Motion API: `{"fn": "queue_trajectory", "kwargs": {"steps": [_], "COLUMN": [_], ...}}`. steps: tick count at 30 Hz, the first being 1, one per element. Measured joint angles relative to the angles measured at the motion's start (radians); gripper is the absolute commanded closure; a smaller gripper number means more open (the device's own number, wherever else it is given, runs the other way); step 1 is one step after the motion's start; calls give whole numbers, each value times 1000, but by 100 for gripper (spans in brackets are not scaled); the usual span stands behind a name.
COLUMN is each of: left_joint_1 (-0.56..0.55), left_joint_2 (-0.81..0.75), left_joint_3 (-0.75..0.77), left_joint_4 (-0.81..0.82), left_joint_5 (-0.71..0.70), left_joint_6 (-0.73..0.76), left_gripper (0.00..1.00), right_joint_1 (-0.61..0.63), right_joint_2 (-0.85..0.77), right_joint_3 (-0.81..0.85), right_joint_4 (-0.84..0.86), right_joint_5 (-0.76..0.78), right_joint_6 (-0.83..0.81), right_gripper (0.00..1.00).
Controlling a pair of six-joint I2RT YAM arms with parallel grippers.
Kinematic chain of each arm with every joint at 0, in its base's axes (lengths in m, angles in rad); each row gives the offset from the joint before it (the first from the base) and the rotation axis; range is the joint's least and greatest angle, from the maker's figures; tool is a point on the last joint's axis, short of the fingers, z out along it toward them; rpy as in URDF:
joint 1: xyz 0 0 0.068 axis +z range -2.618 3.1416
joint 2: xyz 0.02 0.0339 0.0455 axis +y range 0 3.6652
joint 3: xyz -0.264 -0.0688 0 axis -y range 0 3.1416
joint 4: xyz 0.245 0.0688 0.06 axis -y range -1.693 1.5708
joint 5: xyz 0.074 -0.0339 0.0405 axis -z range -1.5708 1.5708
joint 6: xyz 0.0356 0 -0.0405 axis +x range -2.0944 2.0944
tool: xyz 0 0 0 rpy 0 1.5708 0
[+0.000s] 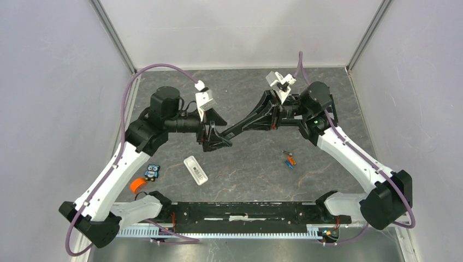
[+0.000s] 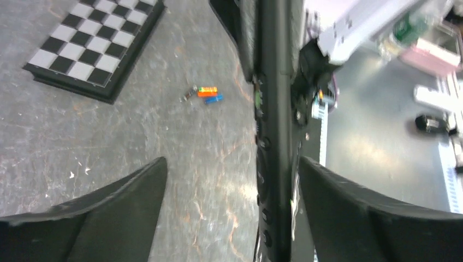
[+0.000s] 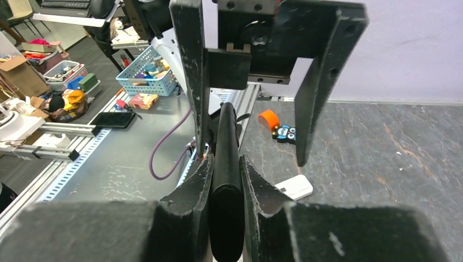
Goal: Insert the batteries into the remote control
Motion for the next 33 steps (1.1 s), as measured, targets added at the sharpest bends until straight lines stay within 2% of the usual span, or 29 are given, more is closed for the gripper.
{"fn": "queue_trajectory", "kwargs": {"steps": [5, 11, 14, 15, 16, 21, 25, 28, 30, 33], "left_joint_1": [4, 4, 4, 4, 4, 5, 8, 6, 6, 6], "left_joint_2": [-109, -199, -210, -210, -195, -96, -10, 45, 73, 107], "left_joint_3": [-83, -161, -209, -214, -232, -275, -342, -401, -423, -430], "left_joint_4": [189, 416, 568, 586, 671, 980, 1216, 1361, 1431, 1494], "left_joint_5": [-92, -298, -383, -387, -403, -429, -470, -538, -583, -639], "left_joint_6": [-111, -330, -497, -513, -612, -891, -1076, -1191, -1236, -1278], "left_gripper": [0, 0, 0, 0, 0, 0, 1, 13, 25, 33], "right_joint_1": [5, -6, -5, -5, -4, 40, 72, 89, 98, 114], "right_joint_2": [-3, 2, -2, -3, -3, -21, -21, -19, -16, -13], "right_joint_3": [21, 123, 140, 137, 129, -8, -63, -101, -109, -120], "right_joint_4": [18, -31, -14, 2, 24, 171, 201, 233, 240, 241], "right_joint_5": [33, 235, 379, 433, 478, 755, 887, 955, 987, 1029], "right_joint_6": [34, 58, 119, 159, 196, 409, 512, 592, 630, 674], "right_gripper": [100, 100, 100, 100, 100, 100, 100, 100, 100, 100]}}
